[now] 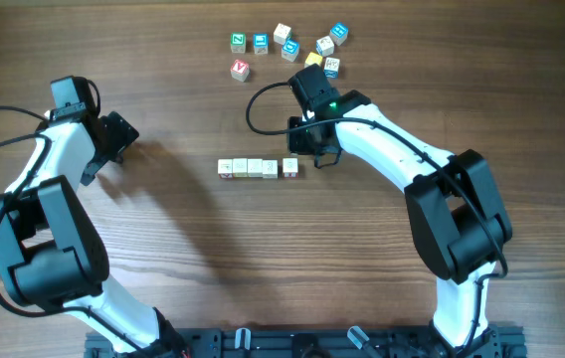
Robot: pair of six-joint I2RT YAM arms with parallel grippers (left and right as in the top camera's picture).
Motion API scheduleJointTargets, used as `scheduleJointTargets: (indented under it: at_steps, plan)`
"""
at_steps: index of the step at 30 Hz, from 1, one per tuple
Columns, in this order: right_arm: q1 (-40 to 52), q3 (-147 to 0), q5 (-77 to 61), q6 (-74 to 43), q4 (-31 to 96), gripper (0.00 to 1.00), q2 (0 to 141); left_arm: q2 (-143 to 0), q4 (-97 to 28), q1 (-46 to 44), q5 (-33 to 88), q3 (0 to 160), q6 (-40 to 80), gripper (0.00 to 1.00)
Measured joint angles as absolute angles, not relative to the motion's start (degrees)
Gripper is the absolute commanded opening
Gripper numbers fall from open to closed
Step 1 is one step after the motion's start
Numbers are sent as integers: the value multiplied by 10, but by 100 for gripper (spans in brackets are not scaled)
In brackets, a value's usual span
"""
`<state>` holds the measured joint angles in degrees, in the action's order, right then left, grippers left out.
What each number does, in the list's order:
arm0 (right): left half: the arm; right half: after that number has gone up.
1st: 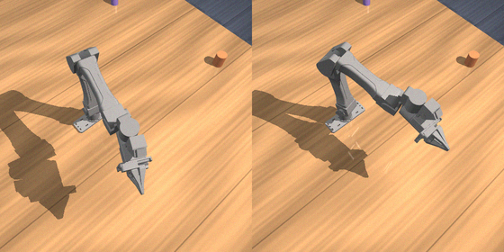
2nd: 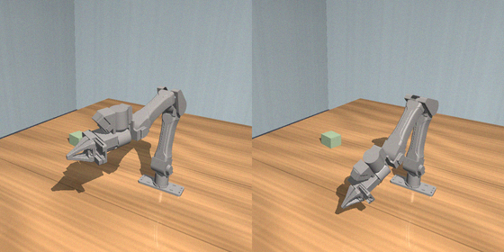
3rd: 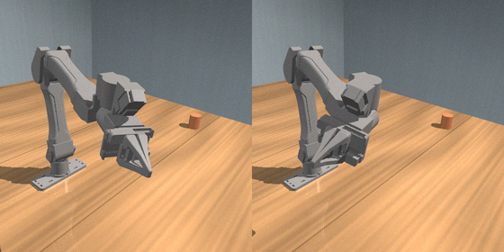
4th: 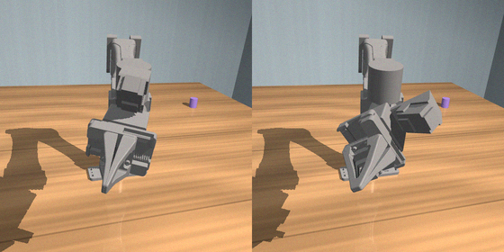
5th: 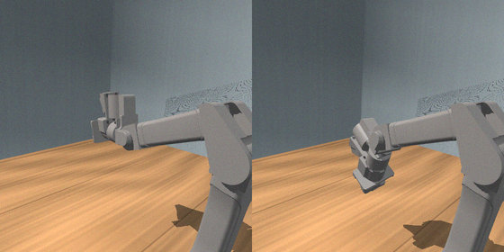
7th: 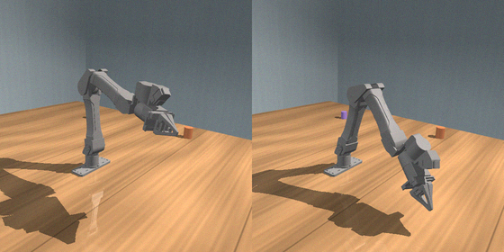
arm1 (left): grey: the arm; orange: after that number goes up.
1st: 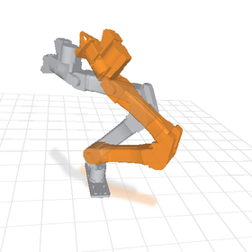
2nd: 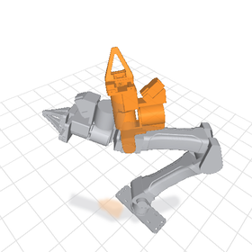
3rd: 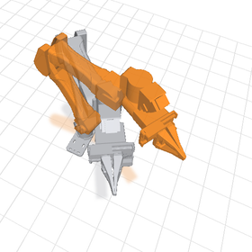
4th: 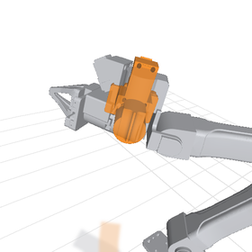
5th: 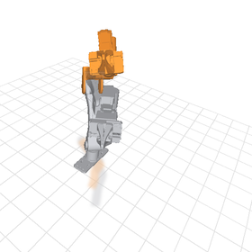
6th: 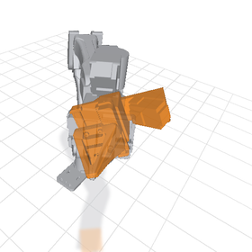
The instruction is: Form a horizontal line
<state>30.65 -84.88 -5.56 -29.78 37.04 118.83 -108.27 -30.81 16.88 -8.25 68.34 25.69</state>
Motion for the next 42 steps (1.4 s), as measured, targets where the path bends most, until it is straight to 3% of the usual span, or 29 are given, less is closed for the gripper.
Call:
scheduleJointTargets:
  at_steps: [27,34,42]
  plan:
    - [330,-849,-83,-298,418,4,1188,-1083,-308,169,-83,683,257,100]
    - [329,-849,-34,-337,495,5,1188,-1083,-308,169,-83,683,257,100]
    - [329,-849,-83,-338,501,5,1188,-1083,-308,169,-83,683,257,100]
